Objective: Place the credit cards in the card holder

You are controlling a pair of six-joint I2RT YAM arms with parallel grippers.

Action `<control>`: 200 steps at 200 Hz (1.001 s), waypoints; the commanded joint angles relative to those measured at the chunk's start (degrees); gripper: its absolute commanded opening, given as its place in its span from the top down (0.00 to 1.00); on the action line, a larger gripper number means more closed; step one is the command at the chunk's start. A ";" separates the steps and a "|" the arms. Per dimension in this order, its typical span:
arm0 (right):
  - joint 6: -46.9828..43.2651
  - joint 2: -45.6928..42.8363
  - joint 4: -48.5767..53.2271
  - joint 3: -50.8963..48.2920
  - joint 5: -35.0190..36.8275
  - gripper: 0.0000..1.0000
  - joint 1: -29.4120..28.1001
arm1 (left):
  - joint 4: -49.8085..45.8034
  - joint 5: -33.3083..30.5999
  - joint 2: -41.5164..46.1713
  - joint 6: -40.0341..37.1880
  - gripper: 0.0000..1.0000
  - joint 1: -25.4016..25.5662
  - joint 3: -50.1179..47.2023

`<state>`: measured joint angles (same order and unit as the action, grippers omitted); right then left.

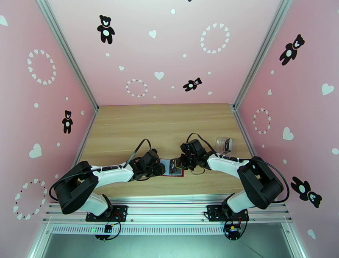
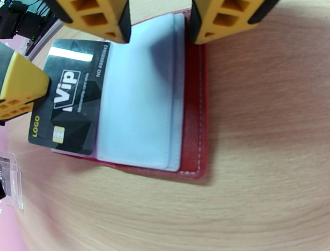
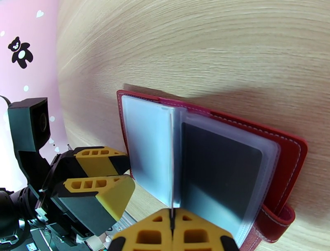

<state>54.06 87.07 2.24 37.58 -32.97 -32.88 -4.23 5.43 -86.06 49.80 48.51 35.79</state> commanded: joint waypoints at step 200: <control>0.02 3.55 -1.81 -1.34 -1.41 1.00 0.01 | 0.04 0.70 -0.95 0.41 0.57 0.09 -0.29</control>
<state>54.48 89.14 -0.38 36.62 -34.37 -32.86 -4.21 5.43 -86.13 49.80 48.51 35.79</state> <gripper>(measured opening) 0.054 0.434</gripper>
